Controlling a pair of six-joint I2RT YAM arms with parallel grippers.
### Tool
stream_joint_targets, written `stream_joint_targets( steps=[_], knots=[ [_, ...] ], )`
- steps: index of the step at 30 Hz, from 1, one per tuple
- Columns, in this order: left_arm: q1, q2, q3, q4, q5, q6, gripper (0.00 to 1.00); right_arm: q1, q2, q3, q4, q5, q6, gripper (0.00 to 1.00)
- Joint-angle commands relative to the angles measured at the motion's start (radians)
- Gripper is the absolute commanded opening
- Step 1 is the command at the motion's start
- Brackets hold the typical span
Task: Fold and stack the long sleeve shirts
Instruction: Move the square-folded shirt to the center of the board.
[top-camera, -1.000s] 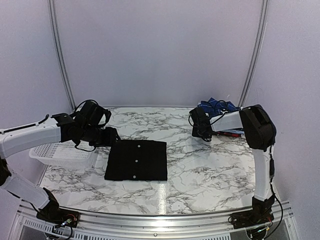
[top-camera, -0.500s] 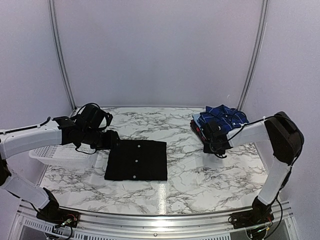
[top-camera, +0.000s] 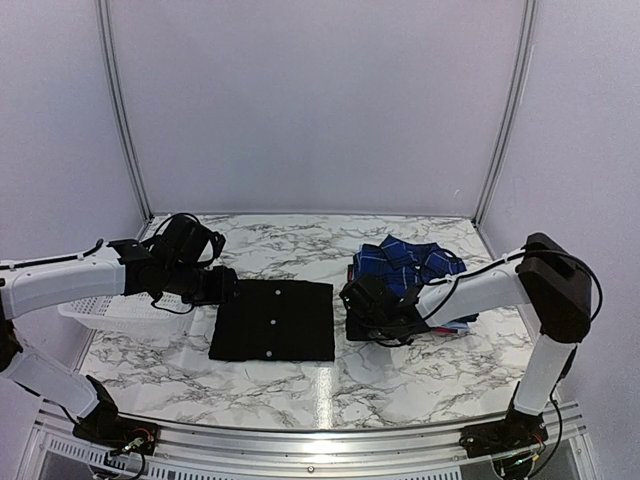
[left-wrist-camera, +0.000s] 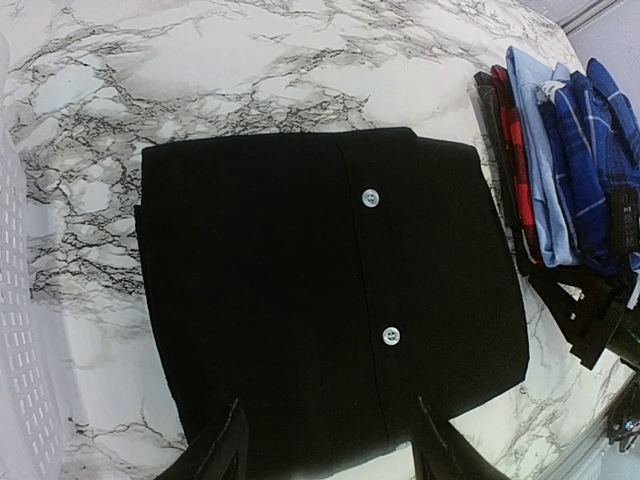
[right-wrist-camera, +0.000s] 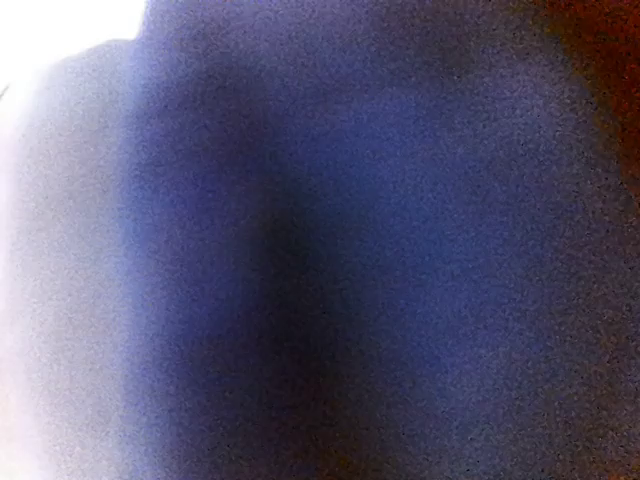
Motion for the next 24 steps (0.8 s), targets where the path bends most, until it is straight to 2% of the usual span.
stream_joint_targets(
  steps=[1,3,5,9,14,19,24],
  knots=[
    [-0.006,-0.007,-0.011,0.024,0.005,-0.004,0.58,0.021,-0.054,0.052,-0.039,-0.074,-0.030,0.23],
    [-0.004,-0.007,-0.011,0.025,0.005,-0.006,0.58,0.029,-0.107,0.047,-0.065,-0.083,-0.051,0.32],
    [-0.004,-0.003,-0.009,0.025,0.005,-0.008,0.58,0.041,-0.162,0.047,-0.106,-0.089,-0.065,0.36],
    [-0.005,-0.008,-0.018,0.024,0.005,-0.008,0.58,0.065,-0.280,0.052,-0.190,-0.080,-0.066,0.37],
    [-0.005,-0.010,-0.023,0.019,0.005,-0.016,0.58,0.043,-0.404,0.056,-0.289,0.022,-0.081,0.35],
    [-0.005,0.000,-0.019,0.014,0.005,-0.023,0.58,-0.111,-0.431,0.038,-0.258,0.008,-0.167,0.27],
    [-0.006,0.001,-0.018,0.009,0.002,-0.039,0.58,-0.246,-0.380,0.004,-0.191,-0.022,-0.246,0.25]
  ],
)
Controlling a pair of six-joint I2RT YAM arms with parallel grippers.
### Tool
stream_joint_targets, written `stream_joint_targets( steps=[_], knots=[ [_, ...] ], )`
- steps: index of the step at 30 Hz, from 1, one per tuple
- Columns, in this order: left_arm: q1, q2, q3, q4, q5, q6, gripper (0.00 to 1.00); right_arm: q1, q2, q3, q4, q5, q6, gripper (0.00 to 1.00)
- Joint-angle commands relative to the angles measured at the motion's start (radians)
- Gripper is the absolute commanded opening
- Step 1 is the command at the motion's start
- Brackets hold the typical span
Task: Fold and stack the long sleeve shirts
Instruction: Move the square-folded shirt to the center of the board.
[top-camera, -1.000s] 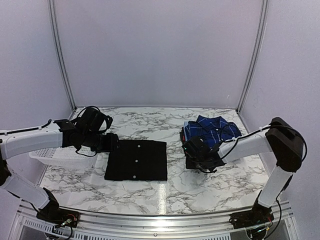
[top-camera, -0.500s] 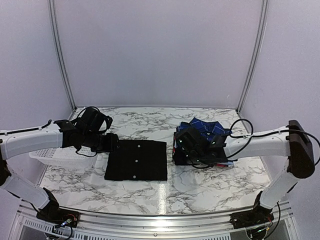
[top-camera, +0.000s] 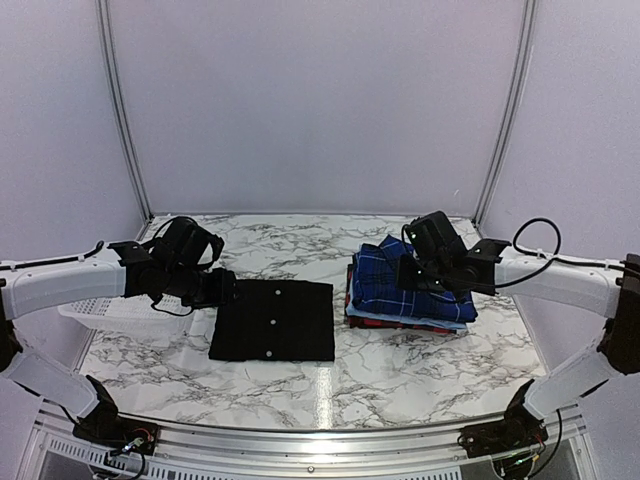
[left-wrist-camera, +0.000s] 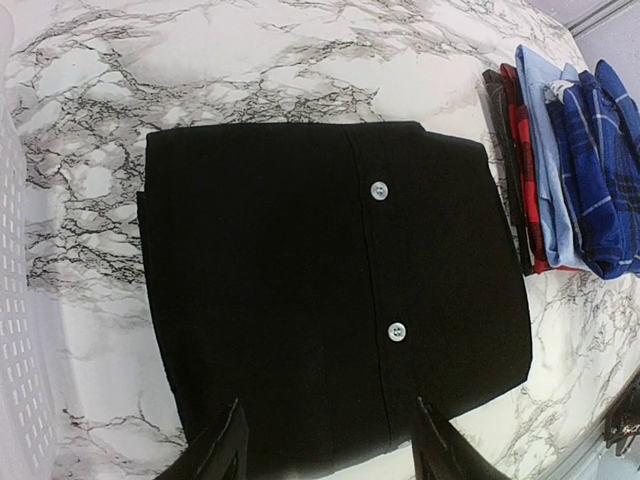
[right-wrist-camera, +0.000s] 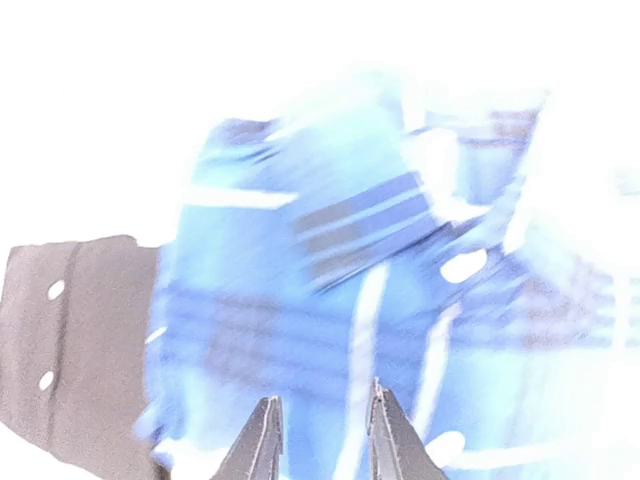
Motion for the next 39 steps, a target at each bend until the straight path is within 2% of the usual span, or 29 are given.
stream_joint_targets(
  steps=[1,4,8,10,14,17,21,24,32,35,39],
  knots=[
    [-0.007,0.001,-0.003,0.006,-0.001,-0.017,0.58,-0.098,0.057,-0.033,0.051,-0.027,-0.091,0.25],
    [-0.007,0.004,-0.003,0.004,-0.006,-0.022,0.58,-0.127,0.110,-0.075,0.112,-0.063,-0.121,0.31],
    [-0.009,0.015,0.000,0.000,-0.004,-0.022,0.58,-0.119,0.179,-0.044,0.088,-0.060,-0.148,0.41],
    [-0.010,0.017,0.001,-0.002,-0.008,-0.019,0.58,-0.100,0.166,-0.027,0.062,-0.019,-0.153,0.50],
    [-0.010,0.018,0.000,-0.007,-0.016,-0.012,0.58,-0.053,0.112,0.046,-0.018,0.054,-0.164,0.58],
    [-0.010,0.023,0.000,-0.008,-0.018,-0.010,0.58,0.000,0.100,0.132,-0.039,0.060,-0.180,0.60],
    [-0.010,0.029,0.003,-0.008,-0.022,-0.010,0.58,0.039,0.165,0.214,0.032,-0.071,-0.197,0.60],
    [-0.010,0.036,0.004,-0.007,-0.022,-0.010,0.58,0.043,0.270,0.289,0.081,-0.182,-0.204,0.60],
    [-0.010,0.015,-0.033,-0.009,-0.031,-0.020,0.58,0.042,0.582,0.508,0.148,-0.323,-0.195,0.60],
    [-0.010,-0.002,-0.062,-0.013,-0.032,-0.029,0.58,0.031,0.646,0.522,0.147,-0.295,-0.162,0.59],
    [-0.010,-0.024,-0.090,-0.016,-0.040,-0.035,0.59,-0.004,0.651,0.440,0.202,-0.278,-0.107,0.59]
  ],
)
